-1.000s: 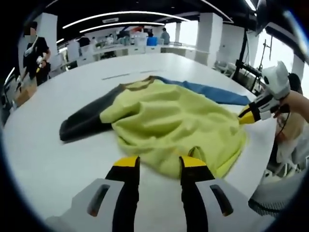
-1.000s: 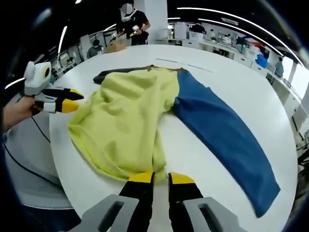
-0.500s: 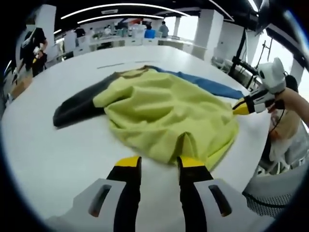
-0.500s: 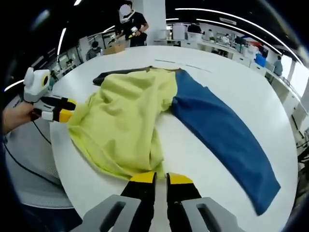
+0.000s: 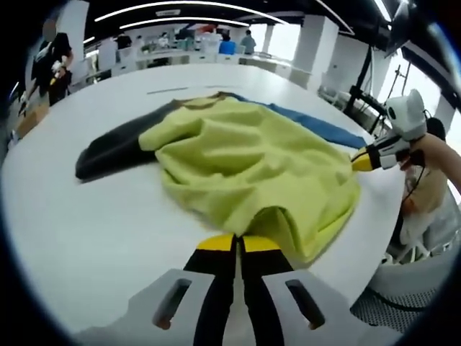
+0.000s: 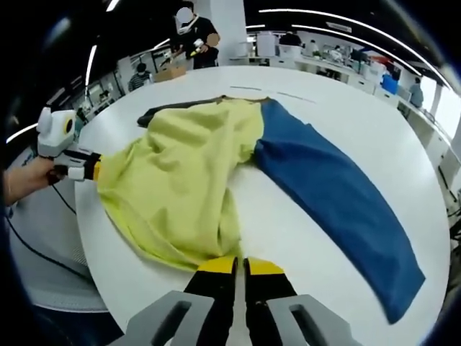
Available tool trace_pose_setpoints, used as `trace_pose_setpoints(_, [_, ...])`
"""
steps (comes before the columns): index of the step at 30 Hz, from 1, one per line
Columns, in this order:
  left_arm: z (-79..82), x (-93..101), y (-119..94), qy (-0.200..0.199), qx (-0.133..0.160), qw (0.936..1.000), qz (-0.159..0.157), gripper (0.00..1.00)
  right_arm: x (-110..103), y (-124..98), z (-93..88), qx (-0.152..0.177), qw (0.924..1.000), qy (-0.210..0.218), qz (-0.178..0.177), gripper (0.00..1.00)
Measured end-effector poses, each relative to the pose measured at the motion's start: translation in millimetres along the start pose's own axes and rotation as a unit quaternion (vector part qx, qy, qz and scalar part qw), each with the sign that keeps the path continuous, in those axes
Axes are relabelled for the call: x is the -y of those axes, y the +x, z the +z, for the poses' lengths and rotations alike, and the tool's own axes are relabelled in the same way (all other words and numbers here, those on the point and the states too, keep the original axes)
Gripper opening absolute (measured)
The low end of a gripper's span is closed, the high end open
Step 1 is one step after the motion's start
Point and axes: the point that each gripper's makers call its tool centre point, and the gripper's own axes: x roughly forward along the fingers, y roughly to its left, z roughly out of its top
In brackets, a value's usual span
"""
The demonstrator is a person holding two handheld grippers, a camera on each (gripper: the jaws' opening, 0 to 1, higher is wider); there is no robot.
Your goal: Fold the garment on the visible template until the final outline fits inside the template.
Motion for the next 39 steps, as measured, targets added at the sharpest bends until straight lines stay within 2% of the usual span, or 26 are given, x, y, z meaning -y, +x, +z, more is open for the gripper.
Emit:
trace_pose_setpoints(18, [8.3,-20.6,-26,0.003,0.014,0.9996,0.023,0.00,-5,4,2.1,-0.006,0.9997,0.008,0.020,0.00])
trace_pose_setpoints(24, [12.3,-28.3,-35,0.000,0.021,0.9993,0.032,0.00,-6,0,-0.3,-0.016,0.9997,-0.007,0.018,0.00])
trace_pose_setpoints(28, [12.8,-36.9,-42,0.012,0.020,0.9987,0.045,0.00,-6,-7,-2.1,-0.018,0.9997,-0.010,0.010,0.00])
trace_pose_setpoints(30, [8.5,-45.1,-46,0.047,0.002,0.9967,0.066,0.00,-5,-11,-1.9,-0.015,0.9998,-0.009,0.005,0.00])
trace_pose_setpoints(31, [6.9,-46.3,-48,0.052,-0.001,0.9961,0.071,0.00,-5,-12,-1.9,-0.014,0.9999,-0.009,0.004,0.00])
trace_pose_setpoints(39, [2.1,-43.1,-56,0.063,-0.001,0.9957,0.068,0.00,-4,-28,-5.2,-0.015,0.9997,-0.004,-0.020,0.00])
